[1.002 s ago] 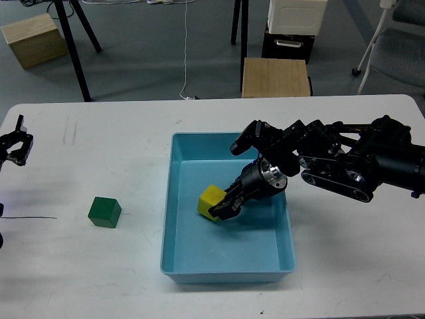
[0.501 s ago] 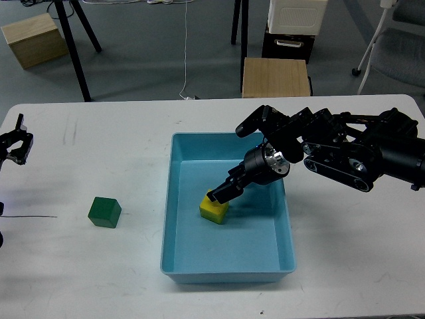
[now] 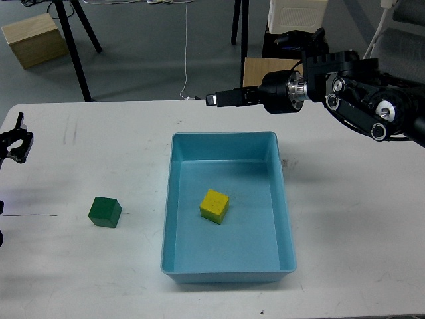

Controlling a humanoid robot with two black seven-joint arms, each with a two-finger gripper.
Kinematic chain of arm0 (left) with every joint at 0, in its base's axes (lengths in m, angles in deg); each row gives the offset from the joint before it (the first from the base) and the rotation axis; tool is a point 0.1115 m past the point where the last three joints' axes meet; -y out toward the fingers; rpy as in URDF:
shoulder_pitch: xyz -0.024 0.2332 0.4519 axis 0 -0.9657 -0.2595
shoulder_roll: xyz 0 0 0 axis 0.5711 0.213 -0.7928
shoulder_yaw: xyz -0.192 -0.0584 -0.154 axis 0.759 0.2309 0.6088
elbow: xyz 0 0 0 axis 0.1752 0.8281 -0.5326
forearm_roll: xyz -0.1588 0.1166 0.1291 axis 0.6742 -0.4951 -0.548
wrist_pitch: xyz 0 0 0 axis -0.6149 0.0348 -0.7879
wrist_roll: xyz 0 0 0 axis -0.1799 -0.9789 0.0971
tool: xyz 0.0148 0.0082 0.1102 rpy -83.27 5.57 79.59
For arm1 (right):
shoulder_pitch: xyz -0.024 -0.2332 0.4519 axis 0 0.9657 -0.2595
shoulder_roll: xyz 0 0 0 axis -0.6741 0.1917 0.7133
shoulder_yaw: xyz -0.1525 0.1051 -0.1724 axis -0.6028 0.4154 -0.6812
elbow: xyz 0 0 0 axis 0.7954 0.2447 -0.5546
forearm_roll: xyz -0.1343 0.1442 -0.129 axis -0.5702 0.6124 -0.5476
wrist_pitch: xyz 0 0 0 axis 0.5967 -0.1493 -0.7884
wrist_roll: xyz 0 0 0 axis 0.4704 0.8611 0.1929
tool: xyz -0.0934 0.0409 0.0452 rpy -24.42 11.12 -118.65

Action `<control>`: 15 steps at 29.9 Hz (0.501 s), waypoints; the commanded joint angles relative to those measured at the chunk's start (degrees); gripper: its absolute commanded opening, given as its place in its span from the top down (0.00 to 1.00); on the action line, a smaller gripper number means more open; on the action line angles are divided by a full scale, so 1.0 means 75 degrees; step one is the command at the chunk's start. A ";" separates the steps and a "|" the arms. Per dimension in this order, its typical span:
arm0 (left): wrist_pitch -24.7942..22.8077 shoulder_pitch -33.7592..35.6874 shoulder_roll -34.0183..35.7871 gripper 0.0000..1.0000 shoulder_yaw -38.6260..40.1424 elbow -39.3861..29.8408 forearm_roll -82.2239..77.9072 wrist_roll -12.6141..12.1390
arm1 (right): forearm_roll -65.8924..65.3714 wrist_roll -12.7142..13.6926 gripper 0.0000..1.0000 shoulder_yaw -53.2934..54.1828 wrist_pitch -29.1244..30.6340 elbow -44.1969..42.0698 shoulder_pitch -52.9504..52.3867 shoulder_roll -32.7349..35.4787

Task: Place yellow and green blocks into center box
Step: 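Withdraw the right gripper up and back to its side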

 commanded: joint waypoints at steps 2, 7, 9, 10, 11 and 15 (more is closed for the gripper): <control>0.0000 -0.0009 0.0000 0.00 -0.0014 0.0000 0.0001 -0.0001 | 0.0883 0.0000 0.01 0.0681 -0.0669 0.0390 0.0337 0.0776; 0.0000 -0.0032 -0.0012 0.00 -0.0014 0.0000 0.0001 -0.0001 | 0.2769 0.0000 0.01 0.0952 -0.1642 0.1281 0.1239 0.1667; 0.0000 -0.0032 -0.0012 0.00 -0.0014 0.0000 0.0001 -0.0001 | 0.3496 0.0000 0.01 0.1010 -0.1830 0.1551 0.1509 0.2089; 0.0000 -0.0044 -0.0012 0.00 -0.0014 0.0000 0.0001 -0.0001 | 0.3905 0.0000 0.01 0.1057 -0.1970 0.1645 0.1649 0.2300; 0.0000 -0.0044 -0.0012 0.00 -0.0014 0.0000 0.0001 -0.0001 | 0.4327 0.0000 0.01 0.1092 -0.2111 0.1704 0.1778 0.2487; 0.0000 -0.0055 -0.0012 0.00 -0.0025 0.0000 0.0001 -0.0001 | 0.6996 0.0000 0.01 0.1373 -0.2499 0.1857 0.2434 0.3050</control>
